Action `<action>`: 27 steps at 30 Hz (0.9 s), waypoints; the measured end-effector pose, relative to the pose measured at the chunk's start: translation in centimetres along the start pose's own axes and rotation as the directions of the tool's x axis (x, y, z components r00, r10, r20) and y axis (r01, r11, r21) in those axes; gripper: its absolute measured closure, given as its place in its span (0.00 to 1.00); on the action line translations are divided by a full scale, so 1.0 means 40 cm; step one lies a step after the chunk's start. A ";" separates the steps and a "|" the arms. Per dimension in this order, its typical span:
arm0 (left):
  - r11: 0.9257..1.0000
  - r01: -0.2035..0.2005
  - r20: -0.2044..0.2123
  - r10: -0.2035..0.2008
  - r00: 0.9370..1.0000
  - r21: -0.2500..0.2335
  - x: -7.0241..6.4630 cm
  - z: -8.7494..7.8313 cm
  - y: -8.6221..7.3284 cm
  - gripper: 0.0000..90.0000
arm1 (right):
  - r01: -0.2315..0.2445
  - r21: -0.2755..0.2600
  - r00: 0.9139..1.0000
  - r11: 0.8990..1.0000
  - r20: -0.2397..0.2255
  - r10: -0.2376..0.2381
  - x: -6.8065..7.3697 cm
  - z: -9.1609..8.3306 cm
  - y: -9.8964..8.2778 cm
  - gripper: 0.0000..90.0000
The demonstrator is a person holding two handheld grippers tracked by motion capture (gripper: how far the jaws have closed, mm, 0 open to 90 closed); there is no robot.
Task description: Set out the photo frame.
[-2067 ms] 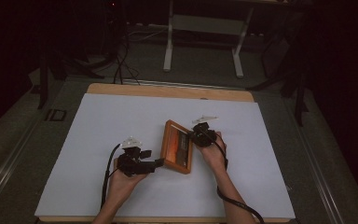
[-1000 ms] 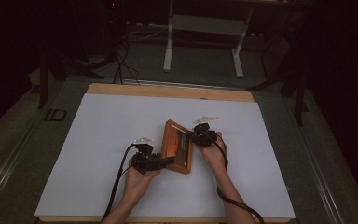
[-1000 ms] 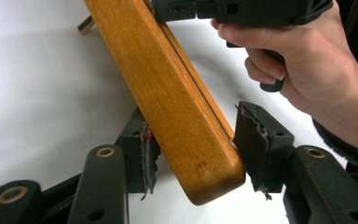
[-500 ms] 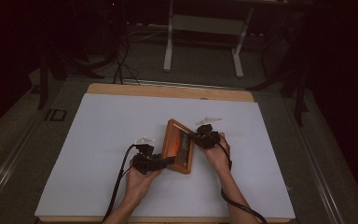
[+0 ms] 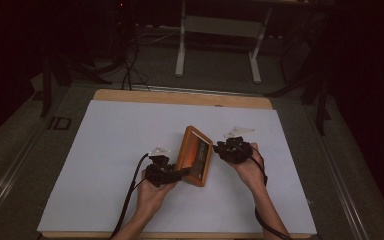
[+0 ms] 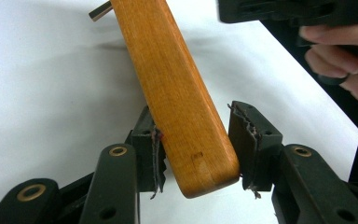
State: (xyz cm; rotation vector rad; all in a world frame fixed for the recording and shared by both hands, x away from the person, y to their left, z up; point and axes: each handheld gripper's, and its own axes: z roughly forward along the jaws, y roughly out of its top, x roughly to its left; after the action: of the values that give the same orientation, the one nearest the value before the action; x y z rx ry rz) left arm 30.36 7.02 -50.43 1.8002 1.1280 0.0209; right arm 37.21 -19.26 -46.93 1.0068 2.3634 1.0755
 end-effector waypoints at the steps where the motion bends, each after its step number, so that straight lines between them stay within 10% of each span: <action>1: 1.000 -0.004 -0.001 0.004 1.000 0.000 -0.003 0.000 0.001 0.65 | 0.004 0.002 1.000 1.000 0.002 -0.004 -0.002 -0.008 0.001 0.78; 14: 0.994 -0.111 -0.013 0.111 0.994 -0.009 -0.069 0.019 0.020 0.74 | 0.001 -0.073 1.000 0.997 0.009 0.000 -0.009 -0.086 0.017 0.75; 20: 0.982 -0.189 -0.028 0.189 0.982 -0.006 -0.104 0.030 0.024 0.76 | 0.024 -0.122 1.000 0.992 0.022 -0.022 -0.001 -0.139 0.028 0.74; 25: 0.954 -0.299 -0.057 0.299 0.953 0.011 -0.146 0.042 0.025 0.77 | 0.031 -0.159 0.999 0.987 0.028 -0.027 -0.001 -0.175 0.034 0.80; 27: 0.927 -0.373 -0.072 0.374 0.925 0.034 -0.173 0.054 0.029 0.77 | 0.044 -0.165 0.999 0.985 0.034 -0.039 0.001 -0.187 0.027 0.89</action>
State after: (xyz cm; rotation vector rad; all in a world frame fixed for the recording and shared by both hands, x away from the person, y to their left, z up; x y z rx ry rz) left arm 28.22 0.55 -47.68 2.0236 0.8233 0.3096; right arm 33.43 -22.53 -41.27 0.9037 2.2183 1.2100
